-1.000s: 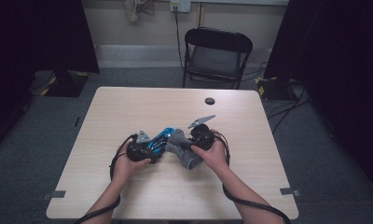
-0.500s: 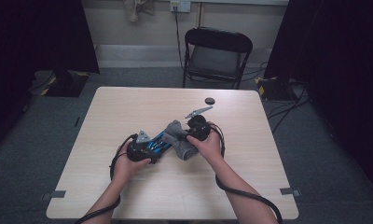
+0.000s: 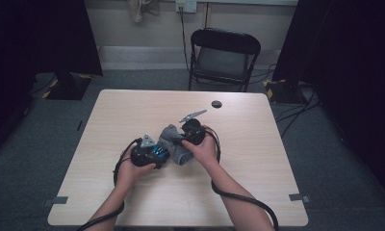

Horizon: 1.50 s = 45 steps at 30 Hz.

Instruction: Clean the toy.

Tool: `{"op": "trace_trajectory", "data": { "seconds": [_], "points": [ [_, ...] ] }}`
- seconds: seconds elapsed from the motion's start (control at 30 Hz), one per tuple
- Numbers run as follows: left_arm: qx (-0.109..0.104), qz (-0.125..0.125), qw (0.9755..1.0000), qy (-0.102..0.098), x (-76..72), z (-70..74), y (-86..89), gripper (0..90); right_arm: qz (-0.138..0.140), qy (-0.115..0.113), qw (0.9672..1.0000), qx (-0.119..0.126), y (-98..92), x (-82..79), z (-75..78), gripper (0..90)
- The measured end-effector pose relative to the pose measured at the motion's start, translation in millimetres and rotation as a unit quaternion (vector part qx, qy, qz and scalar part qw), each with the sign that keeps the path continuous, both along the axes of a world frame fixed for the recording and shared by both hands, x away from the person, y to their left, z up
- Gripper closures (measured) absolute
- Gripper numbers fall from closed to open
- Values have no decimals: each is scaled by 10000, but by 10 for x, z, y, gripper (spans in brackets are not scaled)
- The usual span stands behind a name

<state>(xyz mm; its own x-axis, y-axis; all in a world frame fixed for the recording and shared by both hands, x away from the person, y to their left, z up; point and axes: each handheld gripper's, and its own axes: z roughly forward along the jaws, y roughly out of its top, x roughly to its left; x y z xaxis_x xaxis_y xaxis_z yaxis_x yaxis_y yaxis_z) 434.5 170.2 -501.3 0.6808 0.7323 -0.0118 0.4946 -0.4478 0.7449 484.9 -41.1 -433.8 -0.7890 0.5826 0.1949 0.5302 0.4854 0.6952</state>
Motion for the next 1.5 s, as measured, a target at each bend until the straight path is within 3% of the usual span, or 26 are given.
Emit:
{"op": "trace_trajectory", "data": {
  "seconds": [0.17, 0.23, 0.47, 0.57, 0.7, 0.77, 0.9, 1.03, 1.2, 1.33, 1.5],
  "points": [
    [4, -12, 10000, 13, 0, 2, 2, 238, 94, -24, 9999, 59, 135, -32, -21, 724],
    [24, -19, 10000, 1, 2, 4, 4, 238, 146, -83, 9999, -22, 194, -55, -34, 724],
    [26, -8, 10000, -15, 1, 2, 3, 238, 306, 37, 9995, -36, 346, -117, -142, 708],
    [28, -7, 10000, -16, 1, 2, 3, 238, 375, -62, 9990, -217, 396, -139, -187, 641],
    [26, -7, 10000, -14, 1, 2, 2, 238, 290, -59, 9994, -188, 384, -141, -189, 516],
    [25, -6, 10000, -15, 1, 2, 2, 238, 297, -83, 9994, -124, 368, -141, -178, 498],
    [23, -6, 10000, -16, 1, 2, 2, 238, 215, -226, 9993, -228, 353, -157, -134, 424],
    [29, -18, 10000, -1, 1, 4, 4, 238, 277, -387, 9986, -226, 352, -176, -94, 415],
    [33, -16, 10000, -4, 0, 4, 4, 238, 377, -482, 9978, -260, 379, -215, -125, 640],
    [36, -3, 10000, -17, -1, 3, 2, 238, 553, -375, 9974, -270, 423, -216, -184, 698],
    [33, -1, 10000, -19, -2, 2, 2, 238, 579, -394, 9966, -433, 476, -213, -213, 754]
  ]
}}
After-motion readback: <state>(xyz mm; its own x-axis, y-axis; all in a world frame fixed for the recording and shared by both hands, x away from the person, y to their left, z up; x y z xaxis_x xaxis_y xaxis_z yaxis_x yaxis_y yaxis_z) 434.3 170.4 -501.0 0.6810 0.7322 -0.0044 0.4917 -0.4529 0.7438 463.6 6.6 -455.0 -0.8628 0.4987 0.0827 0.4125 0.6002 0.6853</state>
